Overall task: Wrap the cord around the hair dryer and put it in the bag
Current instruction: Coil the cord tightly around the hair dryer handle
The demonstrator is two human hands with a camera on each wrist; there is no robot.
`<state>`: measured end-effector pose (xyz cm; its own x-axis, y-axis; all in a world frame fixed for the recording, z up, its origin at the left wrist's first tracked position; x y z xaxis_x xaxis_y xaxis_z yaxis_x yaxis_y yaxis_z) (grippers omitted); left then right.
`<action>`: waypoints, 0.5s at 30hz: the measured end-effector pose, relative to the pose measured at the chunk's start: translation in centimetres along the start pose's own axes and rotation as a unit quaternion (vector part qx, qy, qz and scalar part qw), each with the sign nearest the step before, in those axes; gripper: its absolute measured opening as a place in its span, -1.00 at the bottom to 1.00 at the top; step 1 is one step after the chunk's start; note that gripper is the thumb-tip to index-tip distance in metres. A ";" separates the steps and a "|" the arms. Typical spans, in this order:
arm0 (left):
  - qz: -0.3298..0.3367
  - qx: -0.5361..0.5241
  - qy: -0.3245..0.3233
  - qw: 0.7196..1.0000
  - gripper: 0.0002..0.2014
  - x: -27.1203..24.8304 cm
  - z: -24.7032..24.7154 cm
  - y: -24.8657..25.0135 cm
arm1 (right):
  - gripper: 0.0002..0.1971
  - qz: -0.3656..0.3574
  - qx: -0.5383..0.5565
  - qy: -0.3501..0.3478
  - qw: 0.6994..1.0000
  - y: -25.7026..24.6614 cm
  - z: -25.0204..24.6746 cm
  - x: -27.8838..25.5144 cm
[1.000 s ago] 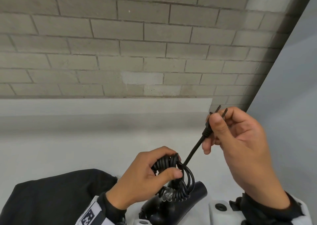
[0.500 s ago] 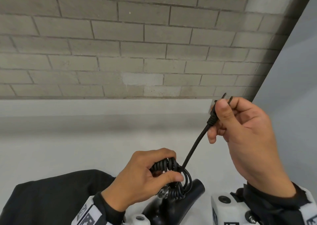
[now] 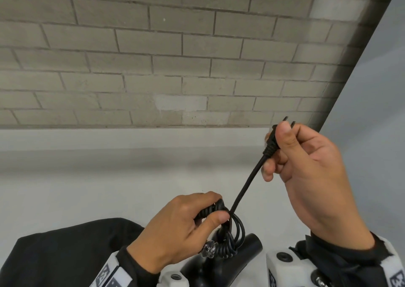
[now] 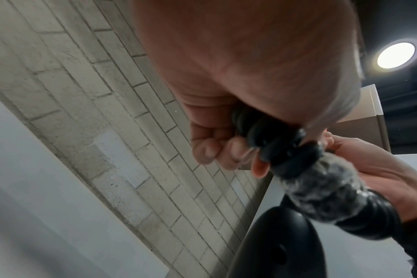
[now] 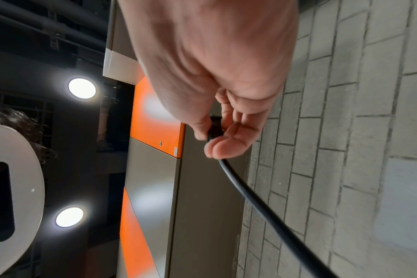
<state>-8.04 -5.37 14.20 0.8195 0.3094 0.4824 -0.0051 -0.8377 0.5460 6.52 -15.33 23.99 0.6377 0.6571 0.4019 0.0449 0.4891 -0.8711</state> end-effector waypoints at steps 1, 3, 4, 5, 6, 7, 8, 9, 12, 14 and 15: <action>0.006 0.004 0.000 1.000 -0.67 0.0 0.1 0.1 | -0.64 0.014 0.009 -0.011 1.000 0.3 0.2 -0.1; 0.011 0.008 0.001 1.000 -0.61 0.1 0.2 0.3 | -0.65 0.041 0.025 -0.041 0.998 0.7 0.9 -0.2; 0.014 0.009 0.000 1.000 -0.61 0.1 0.3 0.4 | -0.66 0.051 0.028 -0.056 0.997 0.8 1.2 -0.2; 0.016 0.010 0.000 1.000 -0.62 0.2 0.3 0.6 | -0.68 0.058 0.029 -0.066 0.996 0.9 1.5 -0.1; 0.015 0.008 0.002 1.000 -0.65 0.3 0.3 0.6 | -0.69 0.064 0.028 -0.070 0.995 1.0 1.5 0.1; 0.012 0.005 0.004 1.000 -0.67 0.3 0.2 0.6 | -0.69 0.069 0.027 -0.065 0.995 1.1 1.4 0.3; 0.007 0.003 0.006 1.000 -0.67 0.4 0.1 0.5 | -0.70 0.073 0.028 -0.053 0.996 1.4 1.1 0.7; 0.004 0.005 0.006 1.000 -0.67 0.4 0.0 0.3 | -0.71 0.078 0.029 -0.034 0.996 1.8 0.6 1.0; -0.001 0.010 0.008 1.000 -0.67 0.3 -0.2 0.0 | -0.77 0.094 0.051 0.037 0.994 4.0 -1.1 1.4; -0.006 0.001 0.008 1.000 -0.66 0.2 -0.2 -0.1 | -0.75 0.103 0.060 0.088 0.989 5.9 -2.2 1.0; -0.009 -0.005 0.008 1.000 -0.66 0.1 -0.1 -0.2 | -0.74 0.105 0.055 0.102 0.988 6.8 -2.6 0.6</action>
<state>-7.98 -5.17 14.21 0.8107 0.3313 0.4827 0.0034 -0.8271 0.5620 9.22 -13.07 17.63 0.7667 0.6264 0.1407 -0.1808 0.4209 -0.8889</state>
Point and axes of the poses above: each hand's wrist, its own x-axis towards the middle knuckle, its own z-axis out of the palm, y = z × x, the point moved 6 cm from there along x, towards the middle knuckle, and after that the axes turned 4 degrees about x, right-handed, at the moved point
